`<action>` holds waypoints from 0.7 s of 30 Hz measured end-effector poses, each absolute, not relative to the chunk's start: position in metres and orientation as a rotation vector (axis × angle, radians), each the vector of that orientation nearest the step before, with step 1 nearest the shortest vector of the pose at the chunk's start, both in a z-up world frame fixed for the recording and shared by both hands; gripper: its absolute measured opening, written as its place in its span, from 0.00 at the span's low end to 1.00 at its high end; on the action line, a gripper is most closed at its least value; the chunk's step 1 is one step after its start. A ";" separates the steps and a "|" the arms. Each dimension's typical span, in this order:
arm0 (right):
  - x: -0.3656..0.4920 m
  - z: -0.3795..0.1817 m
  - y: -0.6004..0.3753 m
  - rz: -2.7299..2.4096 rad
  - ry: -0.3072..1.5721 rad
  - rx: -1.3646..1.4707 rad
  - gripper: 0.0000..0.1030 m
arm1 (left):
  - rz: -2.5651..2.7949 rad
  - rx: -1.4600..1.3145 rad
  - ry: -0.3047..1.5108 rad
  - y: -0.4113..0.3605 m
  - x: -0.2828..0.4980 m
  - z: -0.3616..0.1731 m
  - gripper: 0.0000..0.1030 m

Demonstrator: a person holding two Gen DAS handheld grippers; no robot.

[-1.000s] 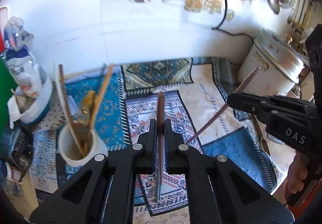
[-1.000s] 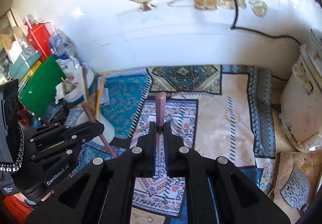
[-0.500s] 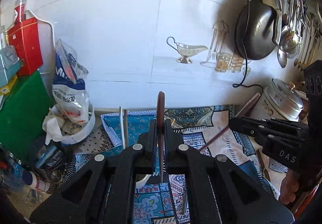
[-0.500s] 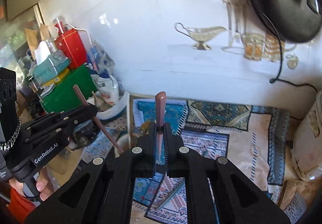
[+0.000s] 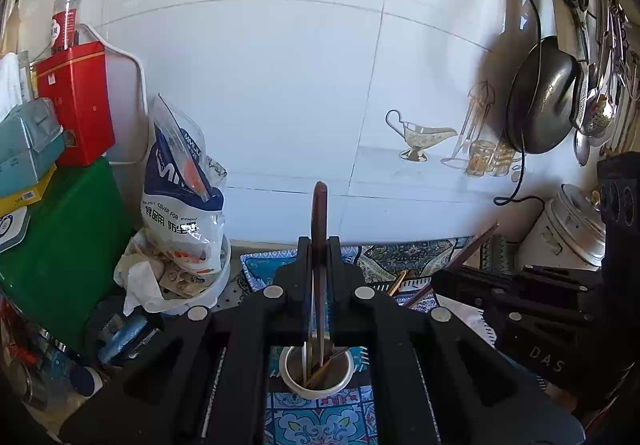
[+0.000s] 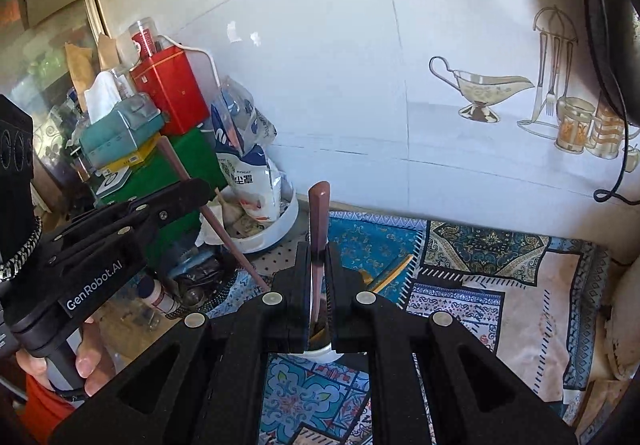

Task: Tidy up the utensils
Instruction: 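Carry both pink chopsticks over the white cup and drop them in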

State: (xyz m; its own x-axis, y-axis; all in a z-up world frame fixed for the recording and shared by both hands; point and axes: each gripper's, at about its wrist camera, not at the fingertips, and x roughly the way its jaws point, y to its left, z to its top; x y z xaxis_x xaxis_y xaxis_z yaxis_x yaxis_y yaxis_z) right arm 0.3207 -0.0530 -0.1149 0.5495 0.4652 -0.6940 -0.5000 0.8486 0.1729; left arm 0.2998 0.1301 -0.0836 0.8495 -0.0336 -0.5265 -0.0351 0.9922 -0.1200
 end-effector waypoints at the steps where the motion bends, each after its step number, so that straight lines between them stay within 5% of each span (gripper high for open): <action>1: 0.323 -0.119 -0.050 0.570 0.819 -0.047 0.06 | -0.002 -0.128 0.567 0.132 0.303 -0.088 0.04; 21: 0.352 -0.198 -0.009 0.516 1.048 -0.120 0.07 | -0.087 -0.086 0.833 0.137 0.347 -0.171 0.04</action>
State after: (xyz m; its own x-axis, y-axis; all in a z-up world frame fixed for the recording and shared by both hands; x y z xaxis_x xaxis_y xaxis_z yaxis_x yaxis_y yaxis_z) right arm 0.3522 -0.0094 -0.1984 0.3921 0.3497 -0.8509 -0.4614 0.8749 0.1470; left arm 0.3465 0.1373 -0.1712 0.6694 -0.1108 -0.7346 0.0436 0.9930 -0.1101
